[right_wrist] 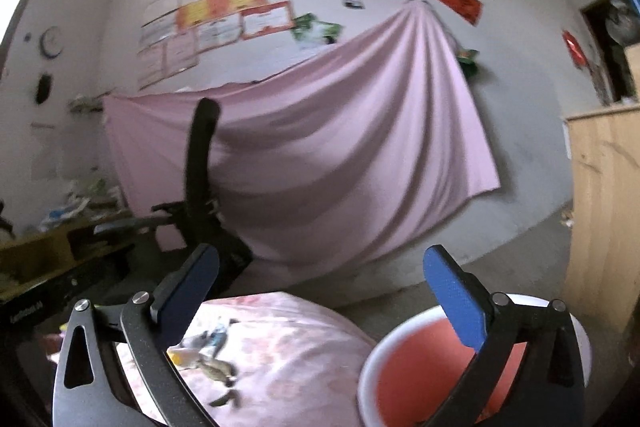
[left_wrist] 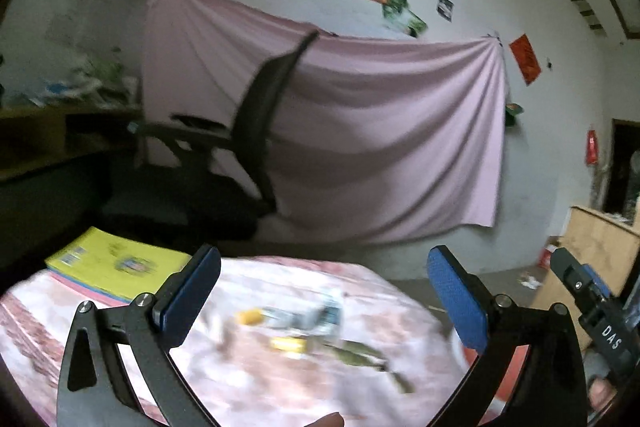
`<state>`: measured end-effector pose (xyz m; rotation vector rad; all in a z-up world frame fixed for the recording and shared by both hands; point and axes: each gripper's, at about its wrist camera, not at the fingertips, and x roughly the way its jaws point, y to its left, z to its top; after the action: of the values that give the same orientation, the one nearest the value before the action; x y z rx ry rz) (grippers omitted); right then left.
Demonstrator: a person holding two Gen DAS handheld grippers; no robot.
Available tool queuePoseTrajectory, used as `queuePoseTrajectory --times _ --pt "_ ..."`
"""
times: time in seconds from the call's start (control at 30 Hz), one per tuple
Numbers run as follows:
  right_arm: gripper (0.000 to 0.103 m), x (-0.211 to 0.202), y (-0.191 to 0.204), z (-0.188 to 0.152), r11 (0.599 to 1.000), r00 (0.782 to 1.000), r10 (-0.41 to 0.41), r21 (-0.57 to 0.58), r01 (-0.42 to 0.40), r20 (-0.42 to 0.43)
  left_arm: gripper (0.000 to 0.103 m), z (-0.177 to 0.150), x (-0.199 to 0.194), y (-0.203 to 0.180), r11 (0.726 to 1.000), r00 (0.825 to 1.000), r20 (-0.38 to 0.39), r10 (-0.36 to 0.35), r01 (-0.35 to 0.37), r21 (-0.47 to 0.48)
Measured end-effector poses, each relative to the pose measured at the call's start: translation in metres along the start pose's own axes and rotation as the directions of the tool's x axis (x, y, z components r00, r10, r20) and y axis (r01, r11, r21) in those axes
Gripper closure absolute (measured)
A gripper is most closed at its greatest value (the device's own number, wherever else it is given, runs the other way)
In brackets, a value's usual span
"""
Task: Collect trash
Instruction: 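Move both open tools back over the trash on the table, then grasp the dried green leaf with the right tool while the left tool grasps a yellow sponge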
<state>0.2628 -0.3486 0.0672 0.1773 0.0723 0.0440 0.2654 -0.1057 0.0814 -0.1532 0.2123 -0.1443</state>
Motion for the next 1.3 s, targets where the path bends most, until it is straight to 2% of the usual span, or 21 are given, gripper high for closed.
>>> queuePoseTrajectory --times 0.13,0.33,0.47,0.6,0.77,0.9,0.97,1.03,1.1,1.13,1.2,1.3 --pt "0.0 0.01 0.023 -0.005 0.998 0.999 0.042 -0.048 -0.043 -0.02 0.002 -0.006 -0.012 0.024 0.998 0.998 0.047 0.051 -0.053 0.047" --pt "0.0 0.023 0.053 -0.018 0.987 0.995 0.078 -0.132 -0.086 -0.069 0.002 -0.015 -0.011 0.049 0.991 0.994 0.076 0.073 -0.081 0.103" --pt "0.0 0.034 0.065 -0.024 0.979 0.99 0.079 -0.178 -0.099 -0.12 0.002 -0.021 -0.002 0.058 0.988 0.998 0.038 0.057 -0.062 0.14" --pt "0.0 0.052 0.069 -0.032 0.976 0.974 0.049 -0.197 -0.094 -0.222 0.002 -0.03 0.014 0.062 0.986 0.997 -0.051 0.049 -0.041 0.16" --pt "0.002 0.079 0.068 -0.045 0.977 0.918 0.036 -0.177 -0.115 -0.395 0.002 -0.037 0.044 0.065 0.99 0.976 -0.209 0.053 -0.023 0.14" --pt "0.014 0.09 0.069 -0.057 0.977 0.863 0.053 -0.15 -0.148 -0.502 0.004 -0.045 0.065 0.069 0.993 0.946 -0.322 0.045 -0.006 0.121" --pt "0.018 0.097 0.071 -0.063 0.976 0.83 0.053 -0.148 -0.161 -0.555 0.009 -0.049 0.072 0.069 0.993 0.928 -0.37 0.039 0.004 0.116" --pt "0.026 0.103 0.075 -0.07 0.971 0.797 0.055 -0.153 -0.183 -0.602 0.018 -0.053 0.08 0.069 0.994 0.91 -0.414 0.037 0.009 0.11" --pt "0.032 0.108 0.08 -0.075 0.966 0.773 0.049 -0.166 -0.197 -0.632 0.025 -0.056 0.089 0.072 0.995 0.886 -0.463 0.034 0.011 0.095" --pt "0.038 0.11 0.082 -0.077 0.963 0.762 0.049 -0.17 -0.207 -0.645 0.029 -0.057 0.094 0.073 0.996 0.876 -0.481 0.03 0.013 0.086" --pt "0.044 0.113 0.087 -0.083 0.956 0.738 0.049 -0.183 -0.23 -0.673 0.033 -0.06 0.106 0.078 0.998 0.854 -0.52 0.016 0.017 0.058" --pt "0.049 0.118 0.093 -0.091 0.949 0.71 0.034 -0.201 -0.244 -0.703 0.044 -0.061 0.123 0.082 0.999 0.826 -0.564 0.007 0.016 0.036"
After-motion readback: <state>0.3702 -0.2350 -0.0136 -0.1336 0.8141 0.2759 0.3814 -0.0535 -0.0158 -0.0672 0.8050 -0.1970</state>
